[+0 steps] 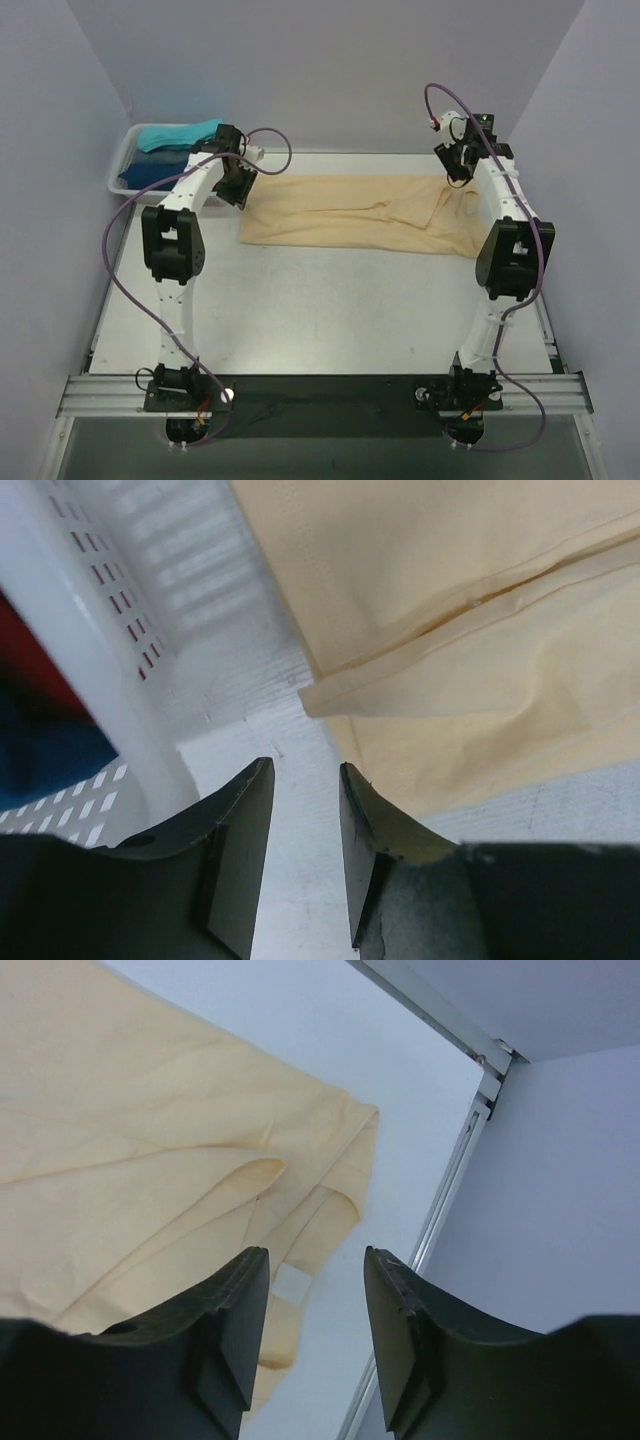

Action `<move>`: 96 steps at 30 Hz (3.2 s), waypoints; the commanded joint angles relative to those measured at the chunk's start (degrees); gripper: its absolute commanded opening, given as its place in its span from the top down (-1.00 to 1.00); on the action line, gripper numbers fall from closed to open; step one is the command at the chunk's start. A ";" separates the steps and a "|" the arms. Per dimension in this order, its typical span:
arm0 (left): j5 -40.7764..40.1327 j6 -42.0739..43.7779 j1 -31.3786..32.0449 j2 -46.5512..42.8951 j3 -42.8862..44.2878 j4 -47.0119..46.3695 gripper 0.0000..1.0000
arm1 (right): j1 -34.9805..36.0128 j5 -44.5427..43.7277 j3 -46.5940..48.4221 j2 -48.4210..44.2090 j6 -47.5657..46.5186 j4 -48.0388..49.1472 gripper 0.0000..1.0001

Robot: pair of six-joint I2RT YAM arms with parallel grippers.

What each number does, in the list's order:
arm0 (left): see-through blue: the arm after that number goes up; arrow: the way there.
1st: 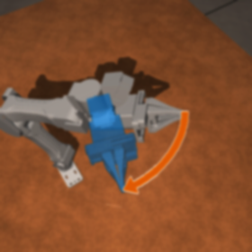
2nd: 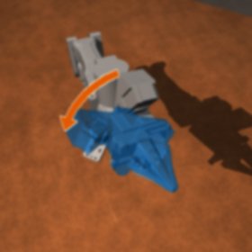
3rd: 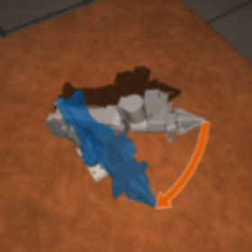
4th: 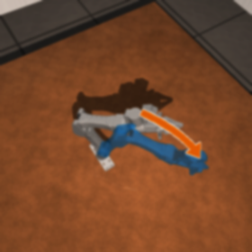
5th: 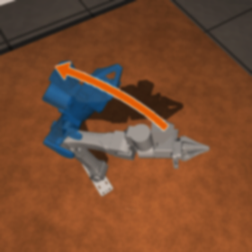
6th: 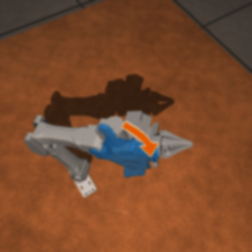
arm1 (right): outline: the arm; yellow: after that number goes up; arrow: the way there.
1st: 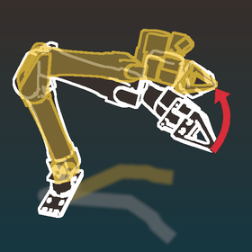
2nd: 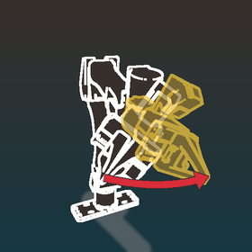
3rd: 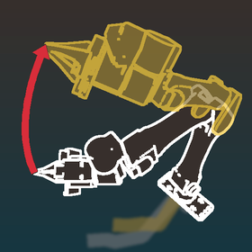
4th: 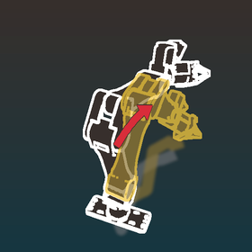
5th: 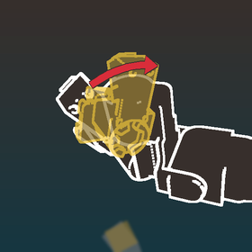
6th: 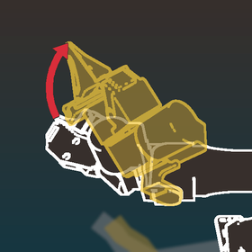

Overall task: Roll the t-shirts
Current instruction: Fold the T-shirt at the center of the board.

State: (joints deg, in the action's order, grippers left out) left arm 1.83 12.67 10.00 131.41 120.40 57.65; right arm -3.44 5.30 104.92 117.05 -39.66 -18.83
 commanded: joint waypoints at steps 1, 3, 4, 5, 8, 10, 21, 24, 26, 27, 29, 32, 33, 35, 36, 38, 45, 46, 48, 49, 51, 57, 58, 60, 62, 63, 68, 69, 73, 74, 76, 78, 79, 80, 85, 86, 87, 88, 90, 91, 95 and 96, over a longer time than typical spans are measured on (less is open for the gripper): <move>0.45 0.78 -0.24 -10.37 -1.82 -4.55 0.13 | -0.07 2.06 -2.69 -8.85 6.00 1.25 0.09; 5.02 2.27 0.02 -11.26 -5.50 -5.79 0.13 | -0.07 5.76 -5.86 -10.09 4.60 -0.76 0.06; 6.51 2.71 0.19 -10.92 -6.40 -5.79 0.13 | -0.07 9.25 -6.31 -9.92 3.81 -3.82 0.06; 8.79 3.50 1.15 -10.57 -7.80 -5.36 0.13 | 0.01 10.86 -6.57 -9.57 2.58 -5.50 0.06; 10.92 2.72 3.00 -8.29 -9.65 -5.26 0.22 | 1.06 14.73 -5.70 -7.64 -1.10 -12.00 0.07; 11.36 0.62 3.18 -6.18 -9.83 -5.70 0.27 | 1.68 15.44 -5.17 -5.62 -3.83 -16.84 0.09; 3.54 0.43 4.06 -2.13 -14.22 -6.58 0.30 | 5.11 15.18 -6.22 0.36 -19.21 -22.21 0.01; 2.22 0.43 4.32 -1.95 -15.63 -7.46 0.30 | 6.42 14.30 -5.96 2.03 -23.16 -23.35 0.00; 1.69 0.69 4.24 -1.78 -16.07 -7.46 0.30 | 6.69 13.95 -5.78 3.00 -24.50 -23.97 0.00; 1.52 0.87 4.33 -1.60 -16.16 -7.46 0.30 | 6.78 13.60 -5.61 3.18 -25.11 -24.06 0.00; 1.43 0.87 4.33 -1.60 -16.16 -7.46 0.30 | 7.13 12.98 -5.35 4.05 -26.52 -24.24 0.00; 1.16 0.87 4.41 -1.43 -15.99 -7.46 0.30 | 7.13 12.28 -4.91 5.02 -27.14 -24.50 0.00; 1.16 0.96 4.41 -1.42 -15.98 -7.46 0.30 | 7.13 12.19 -4.82 5.03 -27.31 -24.59 0.00; 1.07 0.96 4.41 -1.25 -15.81 -7.46 0.30 | 7.31 11.93 -4.90 5.37 -27.49 -24.76 0.00; 1.08 0.96 4.33 -1.16 -15.81 -7.46 0.30 | 7.40 11.14 -5.08 5.29 -27.66 -24.85 0.01; 1.08 0.96 4.33 -0.90 -15.37 -7.38 0.30 | 7.75 10.17 -5.96 5.46 -28.80 -24.76 0.04; 0.99 0.87 4.41 -0.46 -14.58 -7.37 0.30 | 8.28 6.30 -4.64 7.13 -28.37 -23.89 0.29; 0.99 0.78 4.41 -0.28 -14.58 -7.37 0.30 | 8.36 6.04 -4.29 7.57 -28.28 -23.80 0.34; 0.99 0.78 4.50 -0.28 -14.67 -7.37 0.30 | 8.63 5.95 -3.06 8.01 -28.19 -23.80 0.51; 0.90 0.78 4.42 -0.28 -14.67 -7.46 0.30 | 8.72 5.95 -2.80 8.27 -28.28 -23.80 0.58; 0.81 0.87 4.41 -0.28 -14.67 -7.37 0.30 | 8.98 6.39 -2.10 8.45 -28.54 -23.80 0.74; 0.72 0.78 4.59 -0.46 -14.75 -7.64 0.30 | 10.21 6.74 0.36 8.45 -30.21 -23.45 1.00; 0.64 0.78 4.59 -0.54 -14.84 -7.55 0.30 | 10.38 6.57 1.15 8.71 -29.95 -22.66 1.00; 0.64 0.78 4.59 -0.63 -14.84 -7.55 0.30 | 10.74 6.04 2.73 9.15 -29.77 -21.52 1.00; 0.72 0.87 4.68 -0.63 -14.84 -7.55 0.30 | 11.09 5.60 5.37 9.86 -30.04 -20.64 1.00; 0.72 0.87 4.68 -0.72 -14.84 -7.55 0.30 | 11.26 5.08 6.16 10.47 -30.12 -19.68 1.00; 0.81 0.87 5.12 -0.81 -14.84 -7.46 0.30 | 12.93 2.00 8.19 13.02 -30.92 -11.77 1.00; 0.72 0.87 5.03 -0.90 -14.93 -7.38 0.30 | 13.28 0.69 8.02 14.07 -30.83 -7.75 0.99; 0.64 0.96 5.12 -1.25 -15.02 -7.29 0.30 | 15.39 -5.11 5.38 14.35 -28.02 4.48 0.64; 0.55 0.87 5.12 -1.34 -15.11 -7.37 0.30 | 16.09 -6.60 3.81 13.82 -26.02 7.03 0.62; 0.64 0.96 5.12 -1.60 -15.19 -7.46 0.30 | 16.62 -6.44 2.22 11.10 -23.81 13.45 0.56; 0.98 0.87 5.12 -1.51 -15.02 -7.46 0.30 | 17.24 -6.79 -0.85 8.21 -20.66 20.45 0.36; 0.99 0.87 5.12 -1.43 -14.84 -7.55 0.30 | 17.42 -7.06 -1.91 7.23 -19.68 22.41 0.27; 1.16 0.78 5.12 -1.34 -14.67 -7.46 0.30 | 17.50 -7.67 -2.61 6.35 -18.80 23.74 0.21; 1.95 0.43 5.12 -0.98 -12.74 -7.02 0.30 | 16.28 -11.71 -3.94 1.95 -10.91 25.69 -0.03; 2.30 0.43 4.94 -1.51 -12.47 -6.76 0.30 | 15.75 -12.15 -3.85 1.43 -9.49 22.99 -0.07; 3.09 0.60 4.77 -1.95 -12.12 -6.32 0.28 | 14.53 -12.68 -2.63 0.90 -7.47 20.35 -0.13; 5.62 1.48 4.16 -2.47 -11.60 -5.97 0.26 | 13.82 -12.51 -1.14 0.81 -3.45 16.23 -0.14; 8.27 2.80 3.45 -4.06 -11.24 -4.92 0.21 | 11.80 -11.81 0.89 0.55 1.93 4.28 -0.15; 8.98 4.11 3.10 -4.50 -11.06 -4.57 0.18 | 9.27 -9.63 1.51 0.02 4.22 0.85 -0.16; 12.76 7.37 1.17 -6.26 -11.15 -2.98 0.13 | 1.79 0.13 0.55 -2.26 11.78 -16.99 -0.18; 12.85 7.98 0.99 -6.17 -11.15 -2.63 0.13 | -0.05 2.67 0.28 -3.31 11.97 -19.55 -0.19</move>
State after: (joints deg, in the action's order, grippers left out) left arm 10.00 16.84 12.84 129.27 107.00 52.62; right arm 3.99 -0.16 105.38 118.28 -37.34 -17.63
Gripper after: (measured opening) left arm 0.433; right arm 0.587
